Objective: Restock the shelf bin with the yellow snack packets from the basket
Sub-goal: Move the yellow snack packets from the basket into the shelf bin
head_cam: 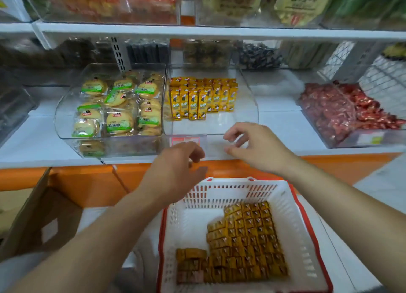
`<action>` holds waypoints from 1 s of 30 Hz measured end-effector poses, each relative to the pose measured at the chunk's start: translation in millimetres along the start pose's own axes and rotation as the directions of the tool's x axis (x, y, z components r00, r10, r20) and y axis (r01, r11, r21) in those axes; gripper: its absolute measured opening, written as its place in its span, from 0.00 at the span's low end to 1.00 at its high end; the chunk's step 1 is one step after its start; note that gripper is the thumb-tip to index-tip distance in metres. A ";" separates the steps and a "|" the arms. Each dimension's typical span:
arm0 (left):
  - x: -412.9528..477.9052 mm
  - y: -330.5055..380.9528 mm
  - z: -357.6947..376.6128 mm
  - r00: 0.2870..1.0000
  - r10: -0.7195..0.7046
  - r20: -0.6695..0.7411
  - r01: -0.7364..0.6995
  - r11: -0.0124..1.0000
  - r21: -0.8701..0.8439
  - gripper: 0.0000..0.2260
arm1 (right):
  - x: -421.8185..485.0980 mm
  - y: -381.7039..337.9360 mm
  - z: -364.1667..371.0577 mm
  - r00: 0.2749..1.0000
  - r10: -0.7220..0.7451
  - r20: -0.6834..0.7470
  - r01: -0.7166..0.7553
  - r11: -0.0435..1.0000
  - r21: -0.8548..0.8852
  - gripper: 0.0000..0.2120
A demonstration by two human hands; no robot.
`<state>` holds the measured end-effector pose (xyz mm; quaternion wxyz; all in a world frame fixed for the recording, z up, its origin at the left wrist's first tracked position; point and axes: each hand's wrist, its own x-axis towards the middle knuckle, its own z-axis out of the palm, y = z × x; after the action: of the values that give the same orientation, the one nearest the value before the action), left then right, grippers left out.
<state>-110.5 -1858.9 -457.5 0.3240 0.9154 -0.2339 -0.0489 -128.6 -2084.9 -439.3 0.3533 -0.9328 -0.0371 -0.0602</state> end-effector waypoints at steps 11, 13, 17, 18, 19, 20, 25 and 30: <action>-37.5 -75.4 161.0 0.816 -0.341 0.467 0.229 0.932 0.282 0.16 | -86.8 130.1 131.6 0.783 0.355 0.511 -0.285 0.935 -0.212 0.12; -47.6 -94.9 190.4 0.742 -0.407 0.533 0.296 0.912 0.285 0.19 | -97.6 149.3 160.2 0.720 0.386 0.576 -0.291 0.922 -0.254 0.18; -55.0 -126.5 236.2 0.669 -0.473 0.574 0.376 0.881 0.287 0.23 | -113.6 183.7 211.8 0.698 0.430 0.572 -0.330 0.903 -0.275 0.26; -55.5 -133.8 244.6 0.668 -0.484 0.564 0.385 0.875 0.294 0.23 | -115.9 191.1 221.4 0.710 0.438 0.551 -0.335 0.899 -0.283 0.27; -55.3 -141.0 252.5 0.672 -0.494 0.552 0.389 0.870 0.304 0.23 | -116.9 198.4 229.6 0.730 0.436 0.526 -0.327 0.899 -0.291 0.28; -55.3 -148.2 259.8 0.677 -0.501 0.540 0.387 0.866 0.317 0.23 | -116.7 205.3 236.4 0.756 0.425 0.498 -0.307 0.902 -0.302 0.29; -57.2 -176.0 291.0 0.649 -0.533 0.543 0.351 0.843 0.408 0.31 | -102.9 229.3 262.4 0.869 0.298 0.395 -0.112 0.896 -0.430 0.30; -56.8 -181.9 307.1 0.564 -0.578 0.590 0.348 0.814 0.465 0.30 | -92.5 242.1 276.0 0.779 0.317 0.541 -0.025 0.877 -0.479 0.29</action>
<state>-162.7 -1884.2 -814.3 0.0423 0.8897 -0.0927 -0.4451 -169.4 -2085.3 -815.7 0.1032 -0.9570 -0.0456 0.2671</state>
